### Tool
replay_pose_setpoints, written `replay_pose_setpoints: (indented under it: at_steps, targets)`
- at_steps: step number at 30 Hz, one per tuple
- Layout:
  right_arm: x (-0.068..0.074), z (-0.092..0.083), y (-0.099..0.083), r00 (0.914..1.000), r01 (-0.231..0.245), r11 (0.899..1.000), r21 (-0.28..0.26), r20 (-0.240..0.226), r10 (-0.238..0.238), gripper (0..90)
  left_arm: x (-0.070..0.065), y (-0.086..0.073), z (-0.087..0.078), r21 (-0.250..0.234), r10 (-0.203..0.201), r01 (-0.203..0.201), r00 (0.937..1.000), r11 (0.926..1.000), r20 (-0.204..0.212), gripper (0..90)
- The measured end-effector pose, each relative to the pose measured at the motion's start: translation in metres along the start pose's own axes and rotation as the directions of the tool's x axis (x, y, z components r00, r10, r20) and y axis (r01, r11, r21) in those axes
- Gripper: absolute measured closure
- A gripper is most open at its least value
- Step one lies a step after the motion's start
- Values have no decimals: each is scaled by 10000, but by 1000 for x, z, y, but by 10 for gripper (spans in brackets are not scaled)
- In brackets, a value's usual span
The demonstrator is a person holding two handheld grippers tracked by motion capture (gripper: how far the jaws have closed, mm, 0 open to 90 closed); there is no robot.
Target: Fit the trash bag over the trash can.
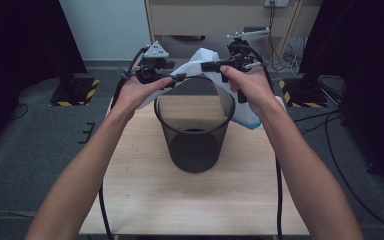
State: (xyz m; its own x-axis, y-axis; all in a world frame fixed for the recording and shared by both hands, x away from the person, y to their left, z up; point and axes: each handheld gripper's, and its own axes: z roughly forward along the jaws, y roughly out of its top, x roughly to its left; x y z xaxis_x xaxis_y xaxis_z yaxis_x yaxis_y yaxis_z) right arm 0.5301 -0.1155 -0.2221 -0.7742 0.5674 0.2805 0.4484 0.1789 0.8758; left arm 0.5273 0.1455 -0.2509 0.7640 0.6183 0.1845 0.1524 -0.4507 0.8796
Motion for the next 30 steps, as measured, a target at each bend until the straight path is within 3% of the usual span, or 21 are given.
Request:
replay_pose_setpoints:
  at_steps: [4,9,10,12,13,16,19,21,22,26,29,30]
  targets:
    - [3,-4,-3,10000,81,9999,-64,-47,-82,891,-5,3,1,20,168,-168,9999,9999,-13,742]
    - [7,-6,-11,9988,495,9988,-45,44,-495,801,-14,9,-4,-101,122,-122,9999,9999,5,876]
    - [8,-6,-13,9981,611,9981,-35,117,-611,771,-14,11,-5,-151,0,1,10000,9999,87,889]
    - [11,-8,-18,9945,1011,9948,-126,287,-1007,609,-14,13,-8,-123,-95,96,9999,9999,141,896]
    - [11,-8,-18,9945,1011,9948,-126,287,-1007,609,-14,15,-9,-102,-148,149,9998,9998,165,896]
    - [10,-8,-24,9912,1256,9917,-267,460,-1243,484,-16,20,-12,-221,-288,294,9992,9993,267,897]
    - [7,-9,-30,9823,1702,9852,-215,828,-1679,386,-18,26,-17,-375,-334,347,9988,9987,352,898]
    - [6,-10,-31,9809,1761,9841,-238,881,-1734,369,-18,28,-18,-419,-373,389,9986,9984,372,898]
    - [5,-10,-34,9756,1997,9797,-194,973,-1969,346,-18,29,-19,-455,-410,430,9982,9980,435,898]
    - [2,-10,-40,9732,2083,9778,-217,1040,-2050,325,-14,34,-26,-752,-661,705,9960,9947,602,898]
    - [-3,-9,-46,9726,2103,9775,-167,1047,-2074,322,-8,37,-34,-1015,-874,935,9942,9904,628,898]
    - [-8,-11,-51,9724,2057,9786,-77,1142,-2036,363,-4,39,-38,-1139,-1025,1094,9926,9874,647,898]
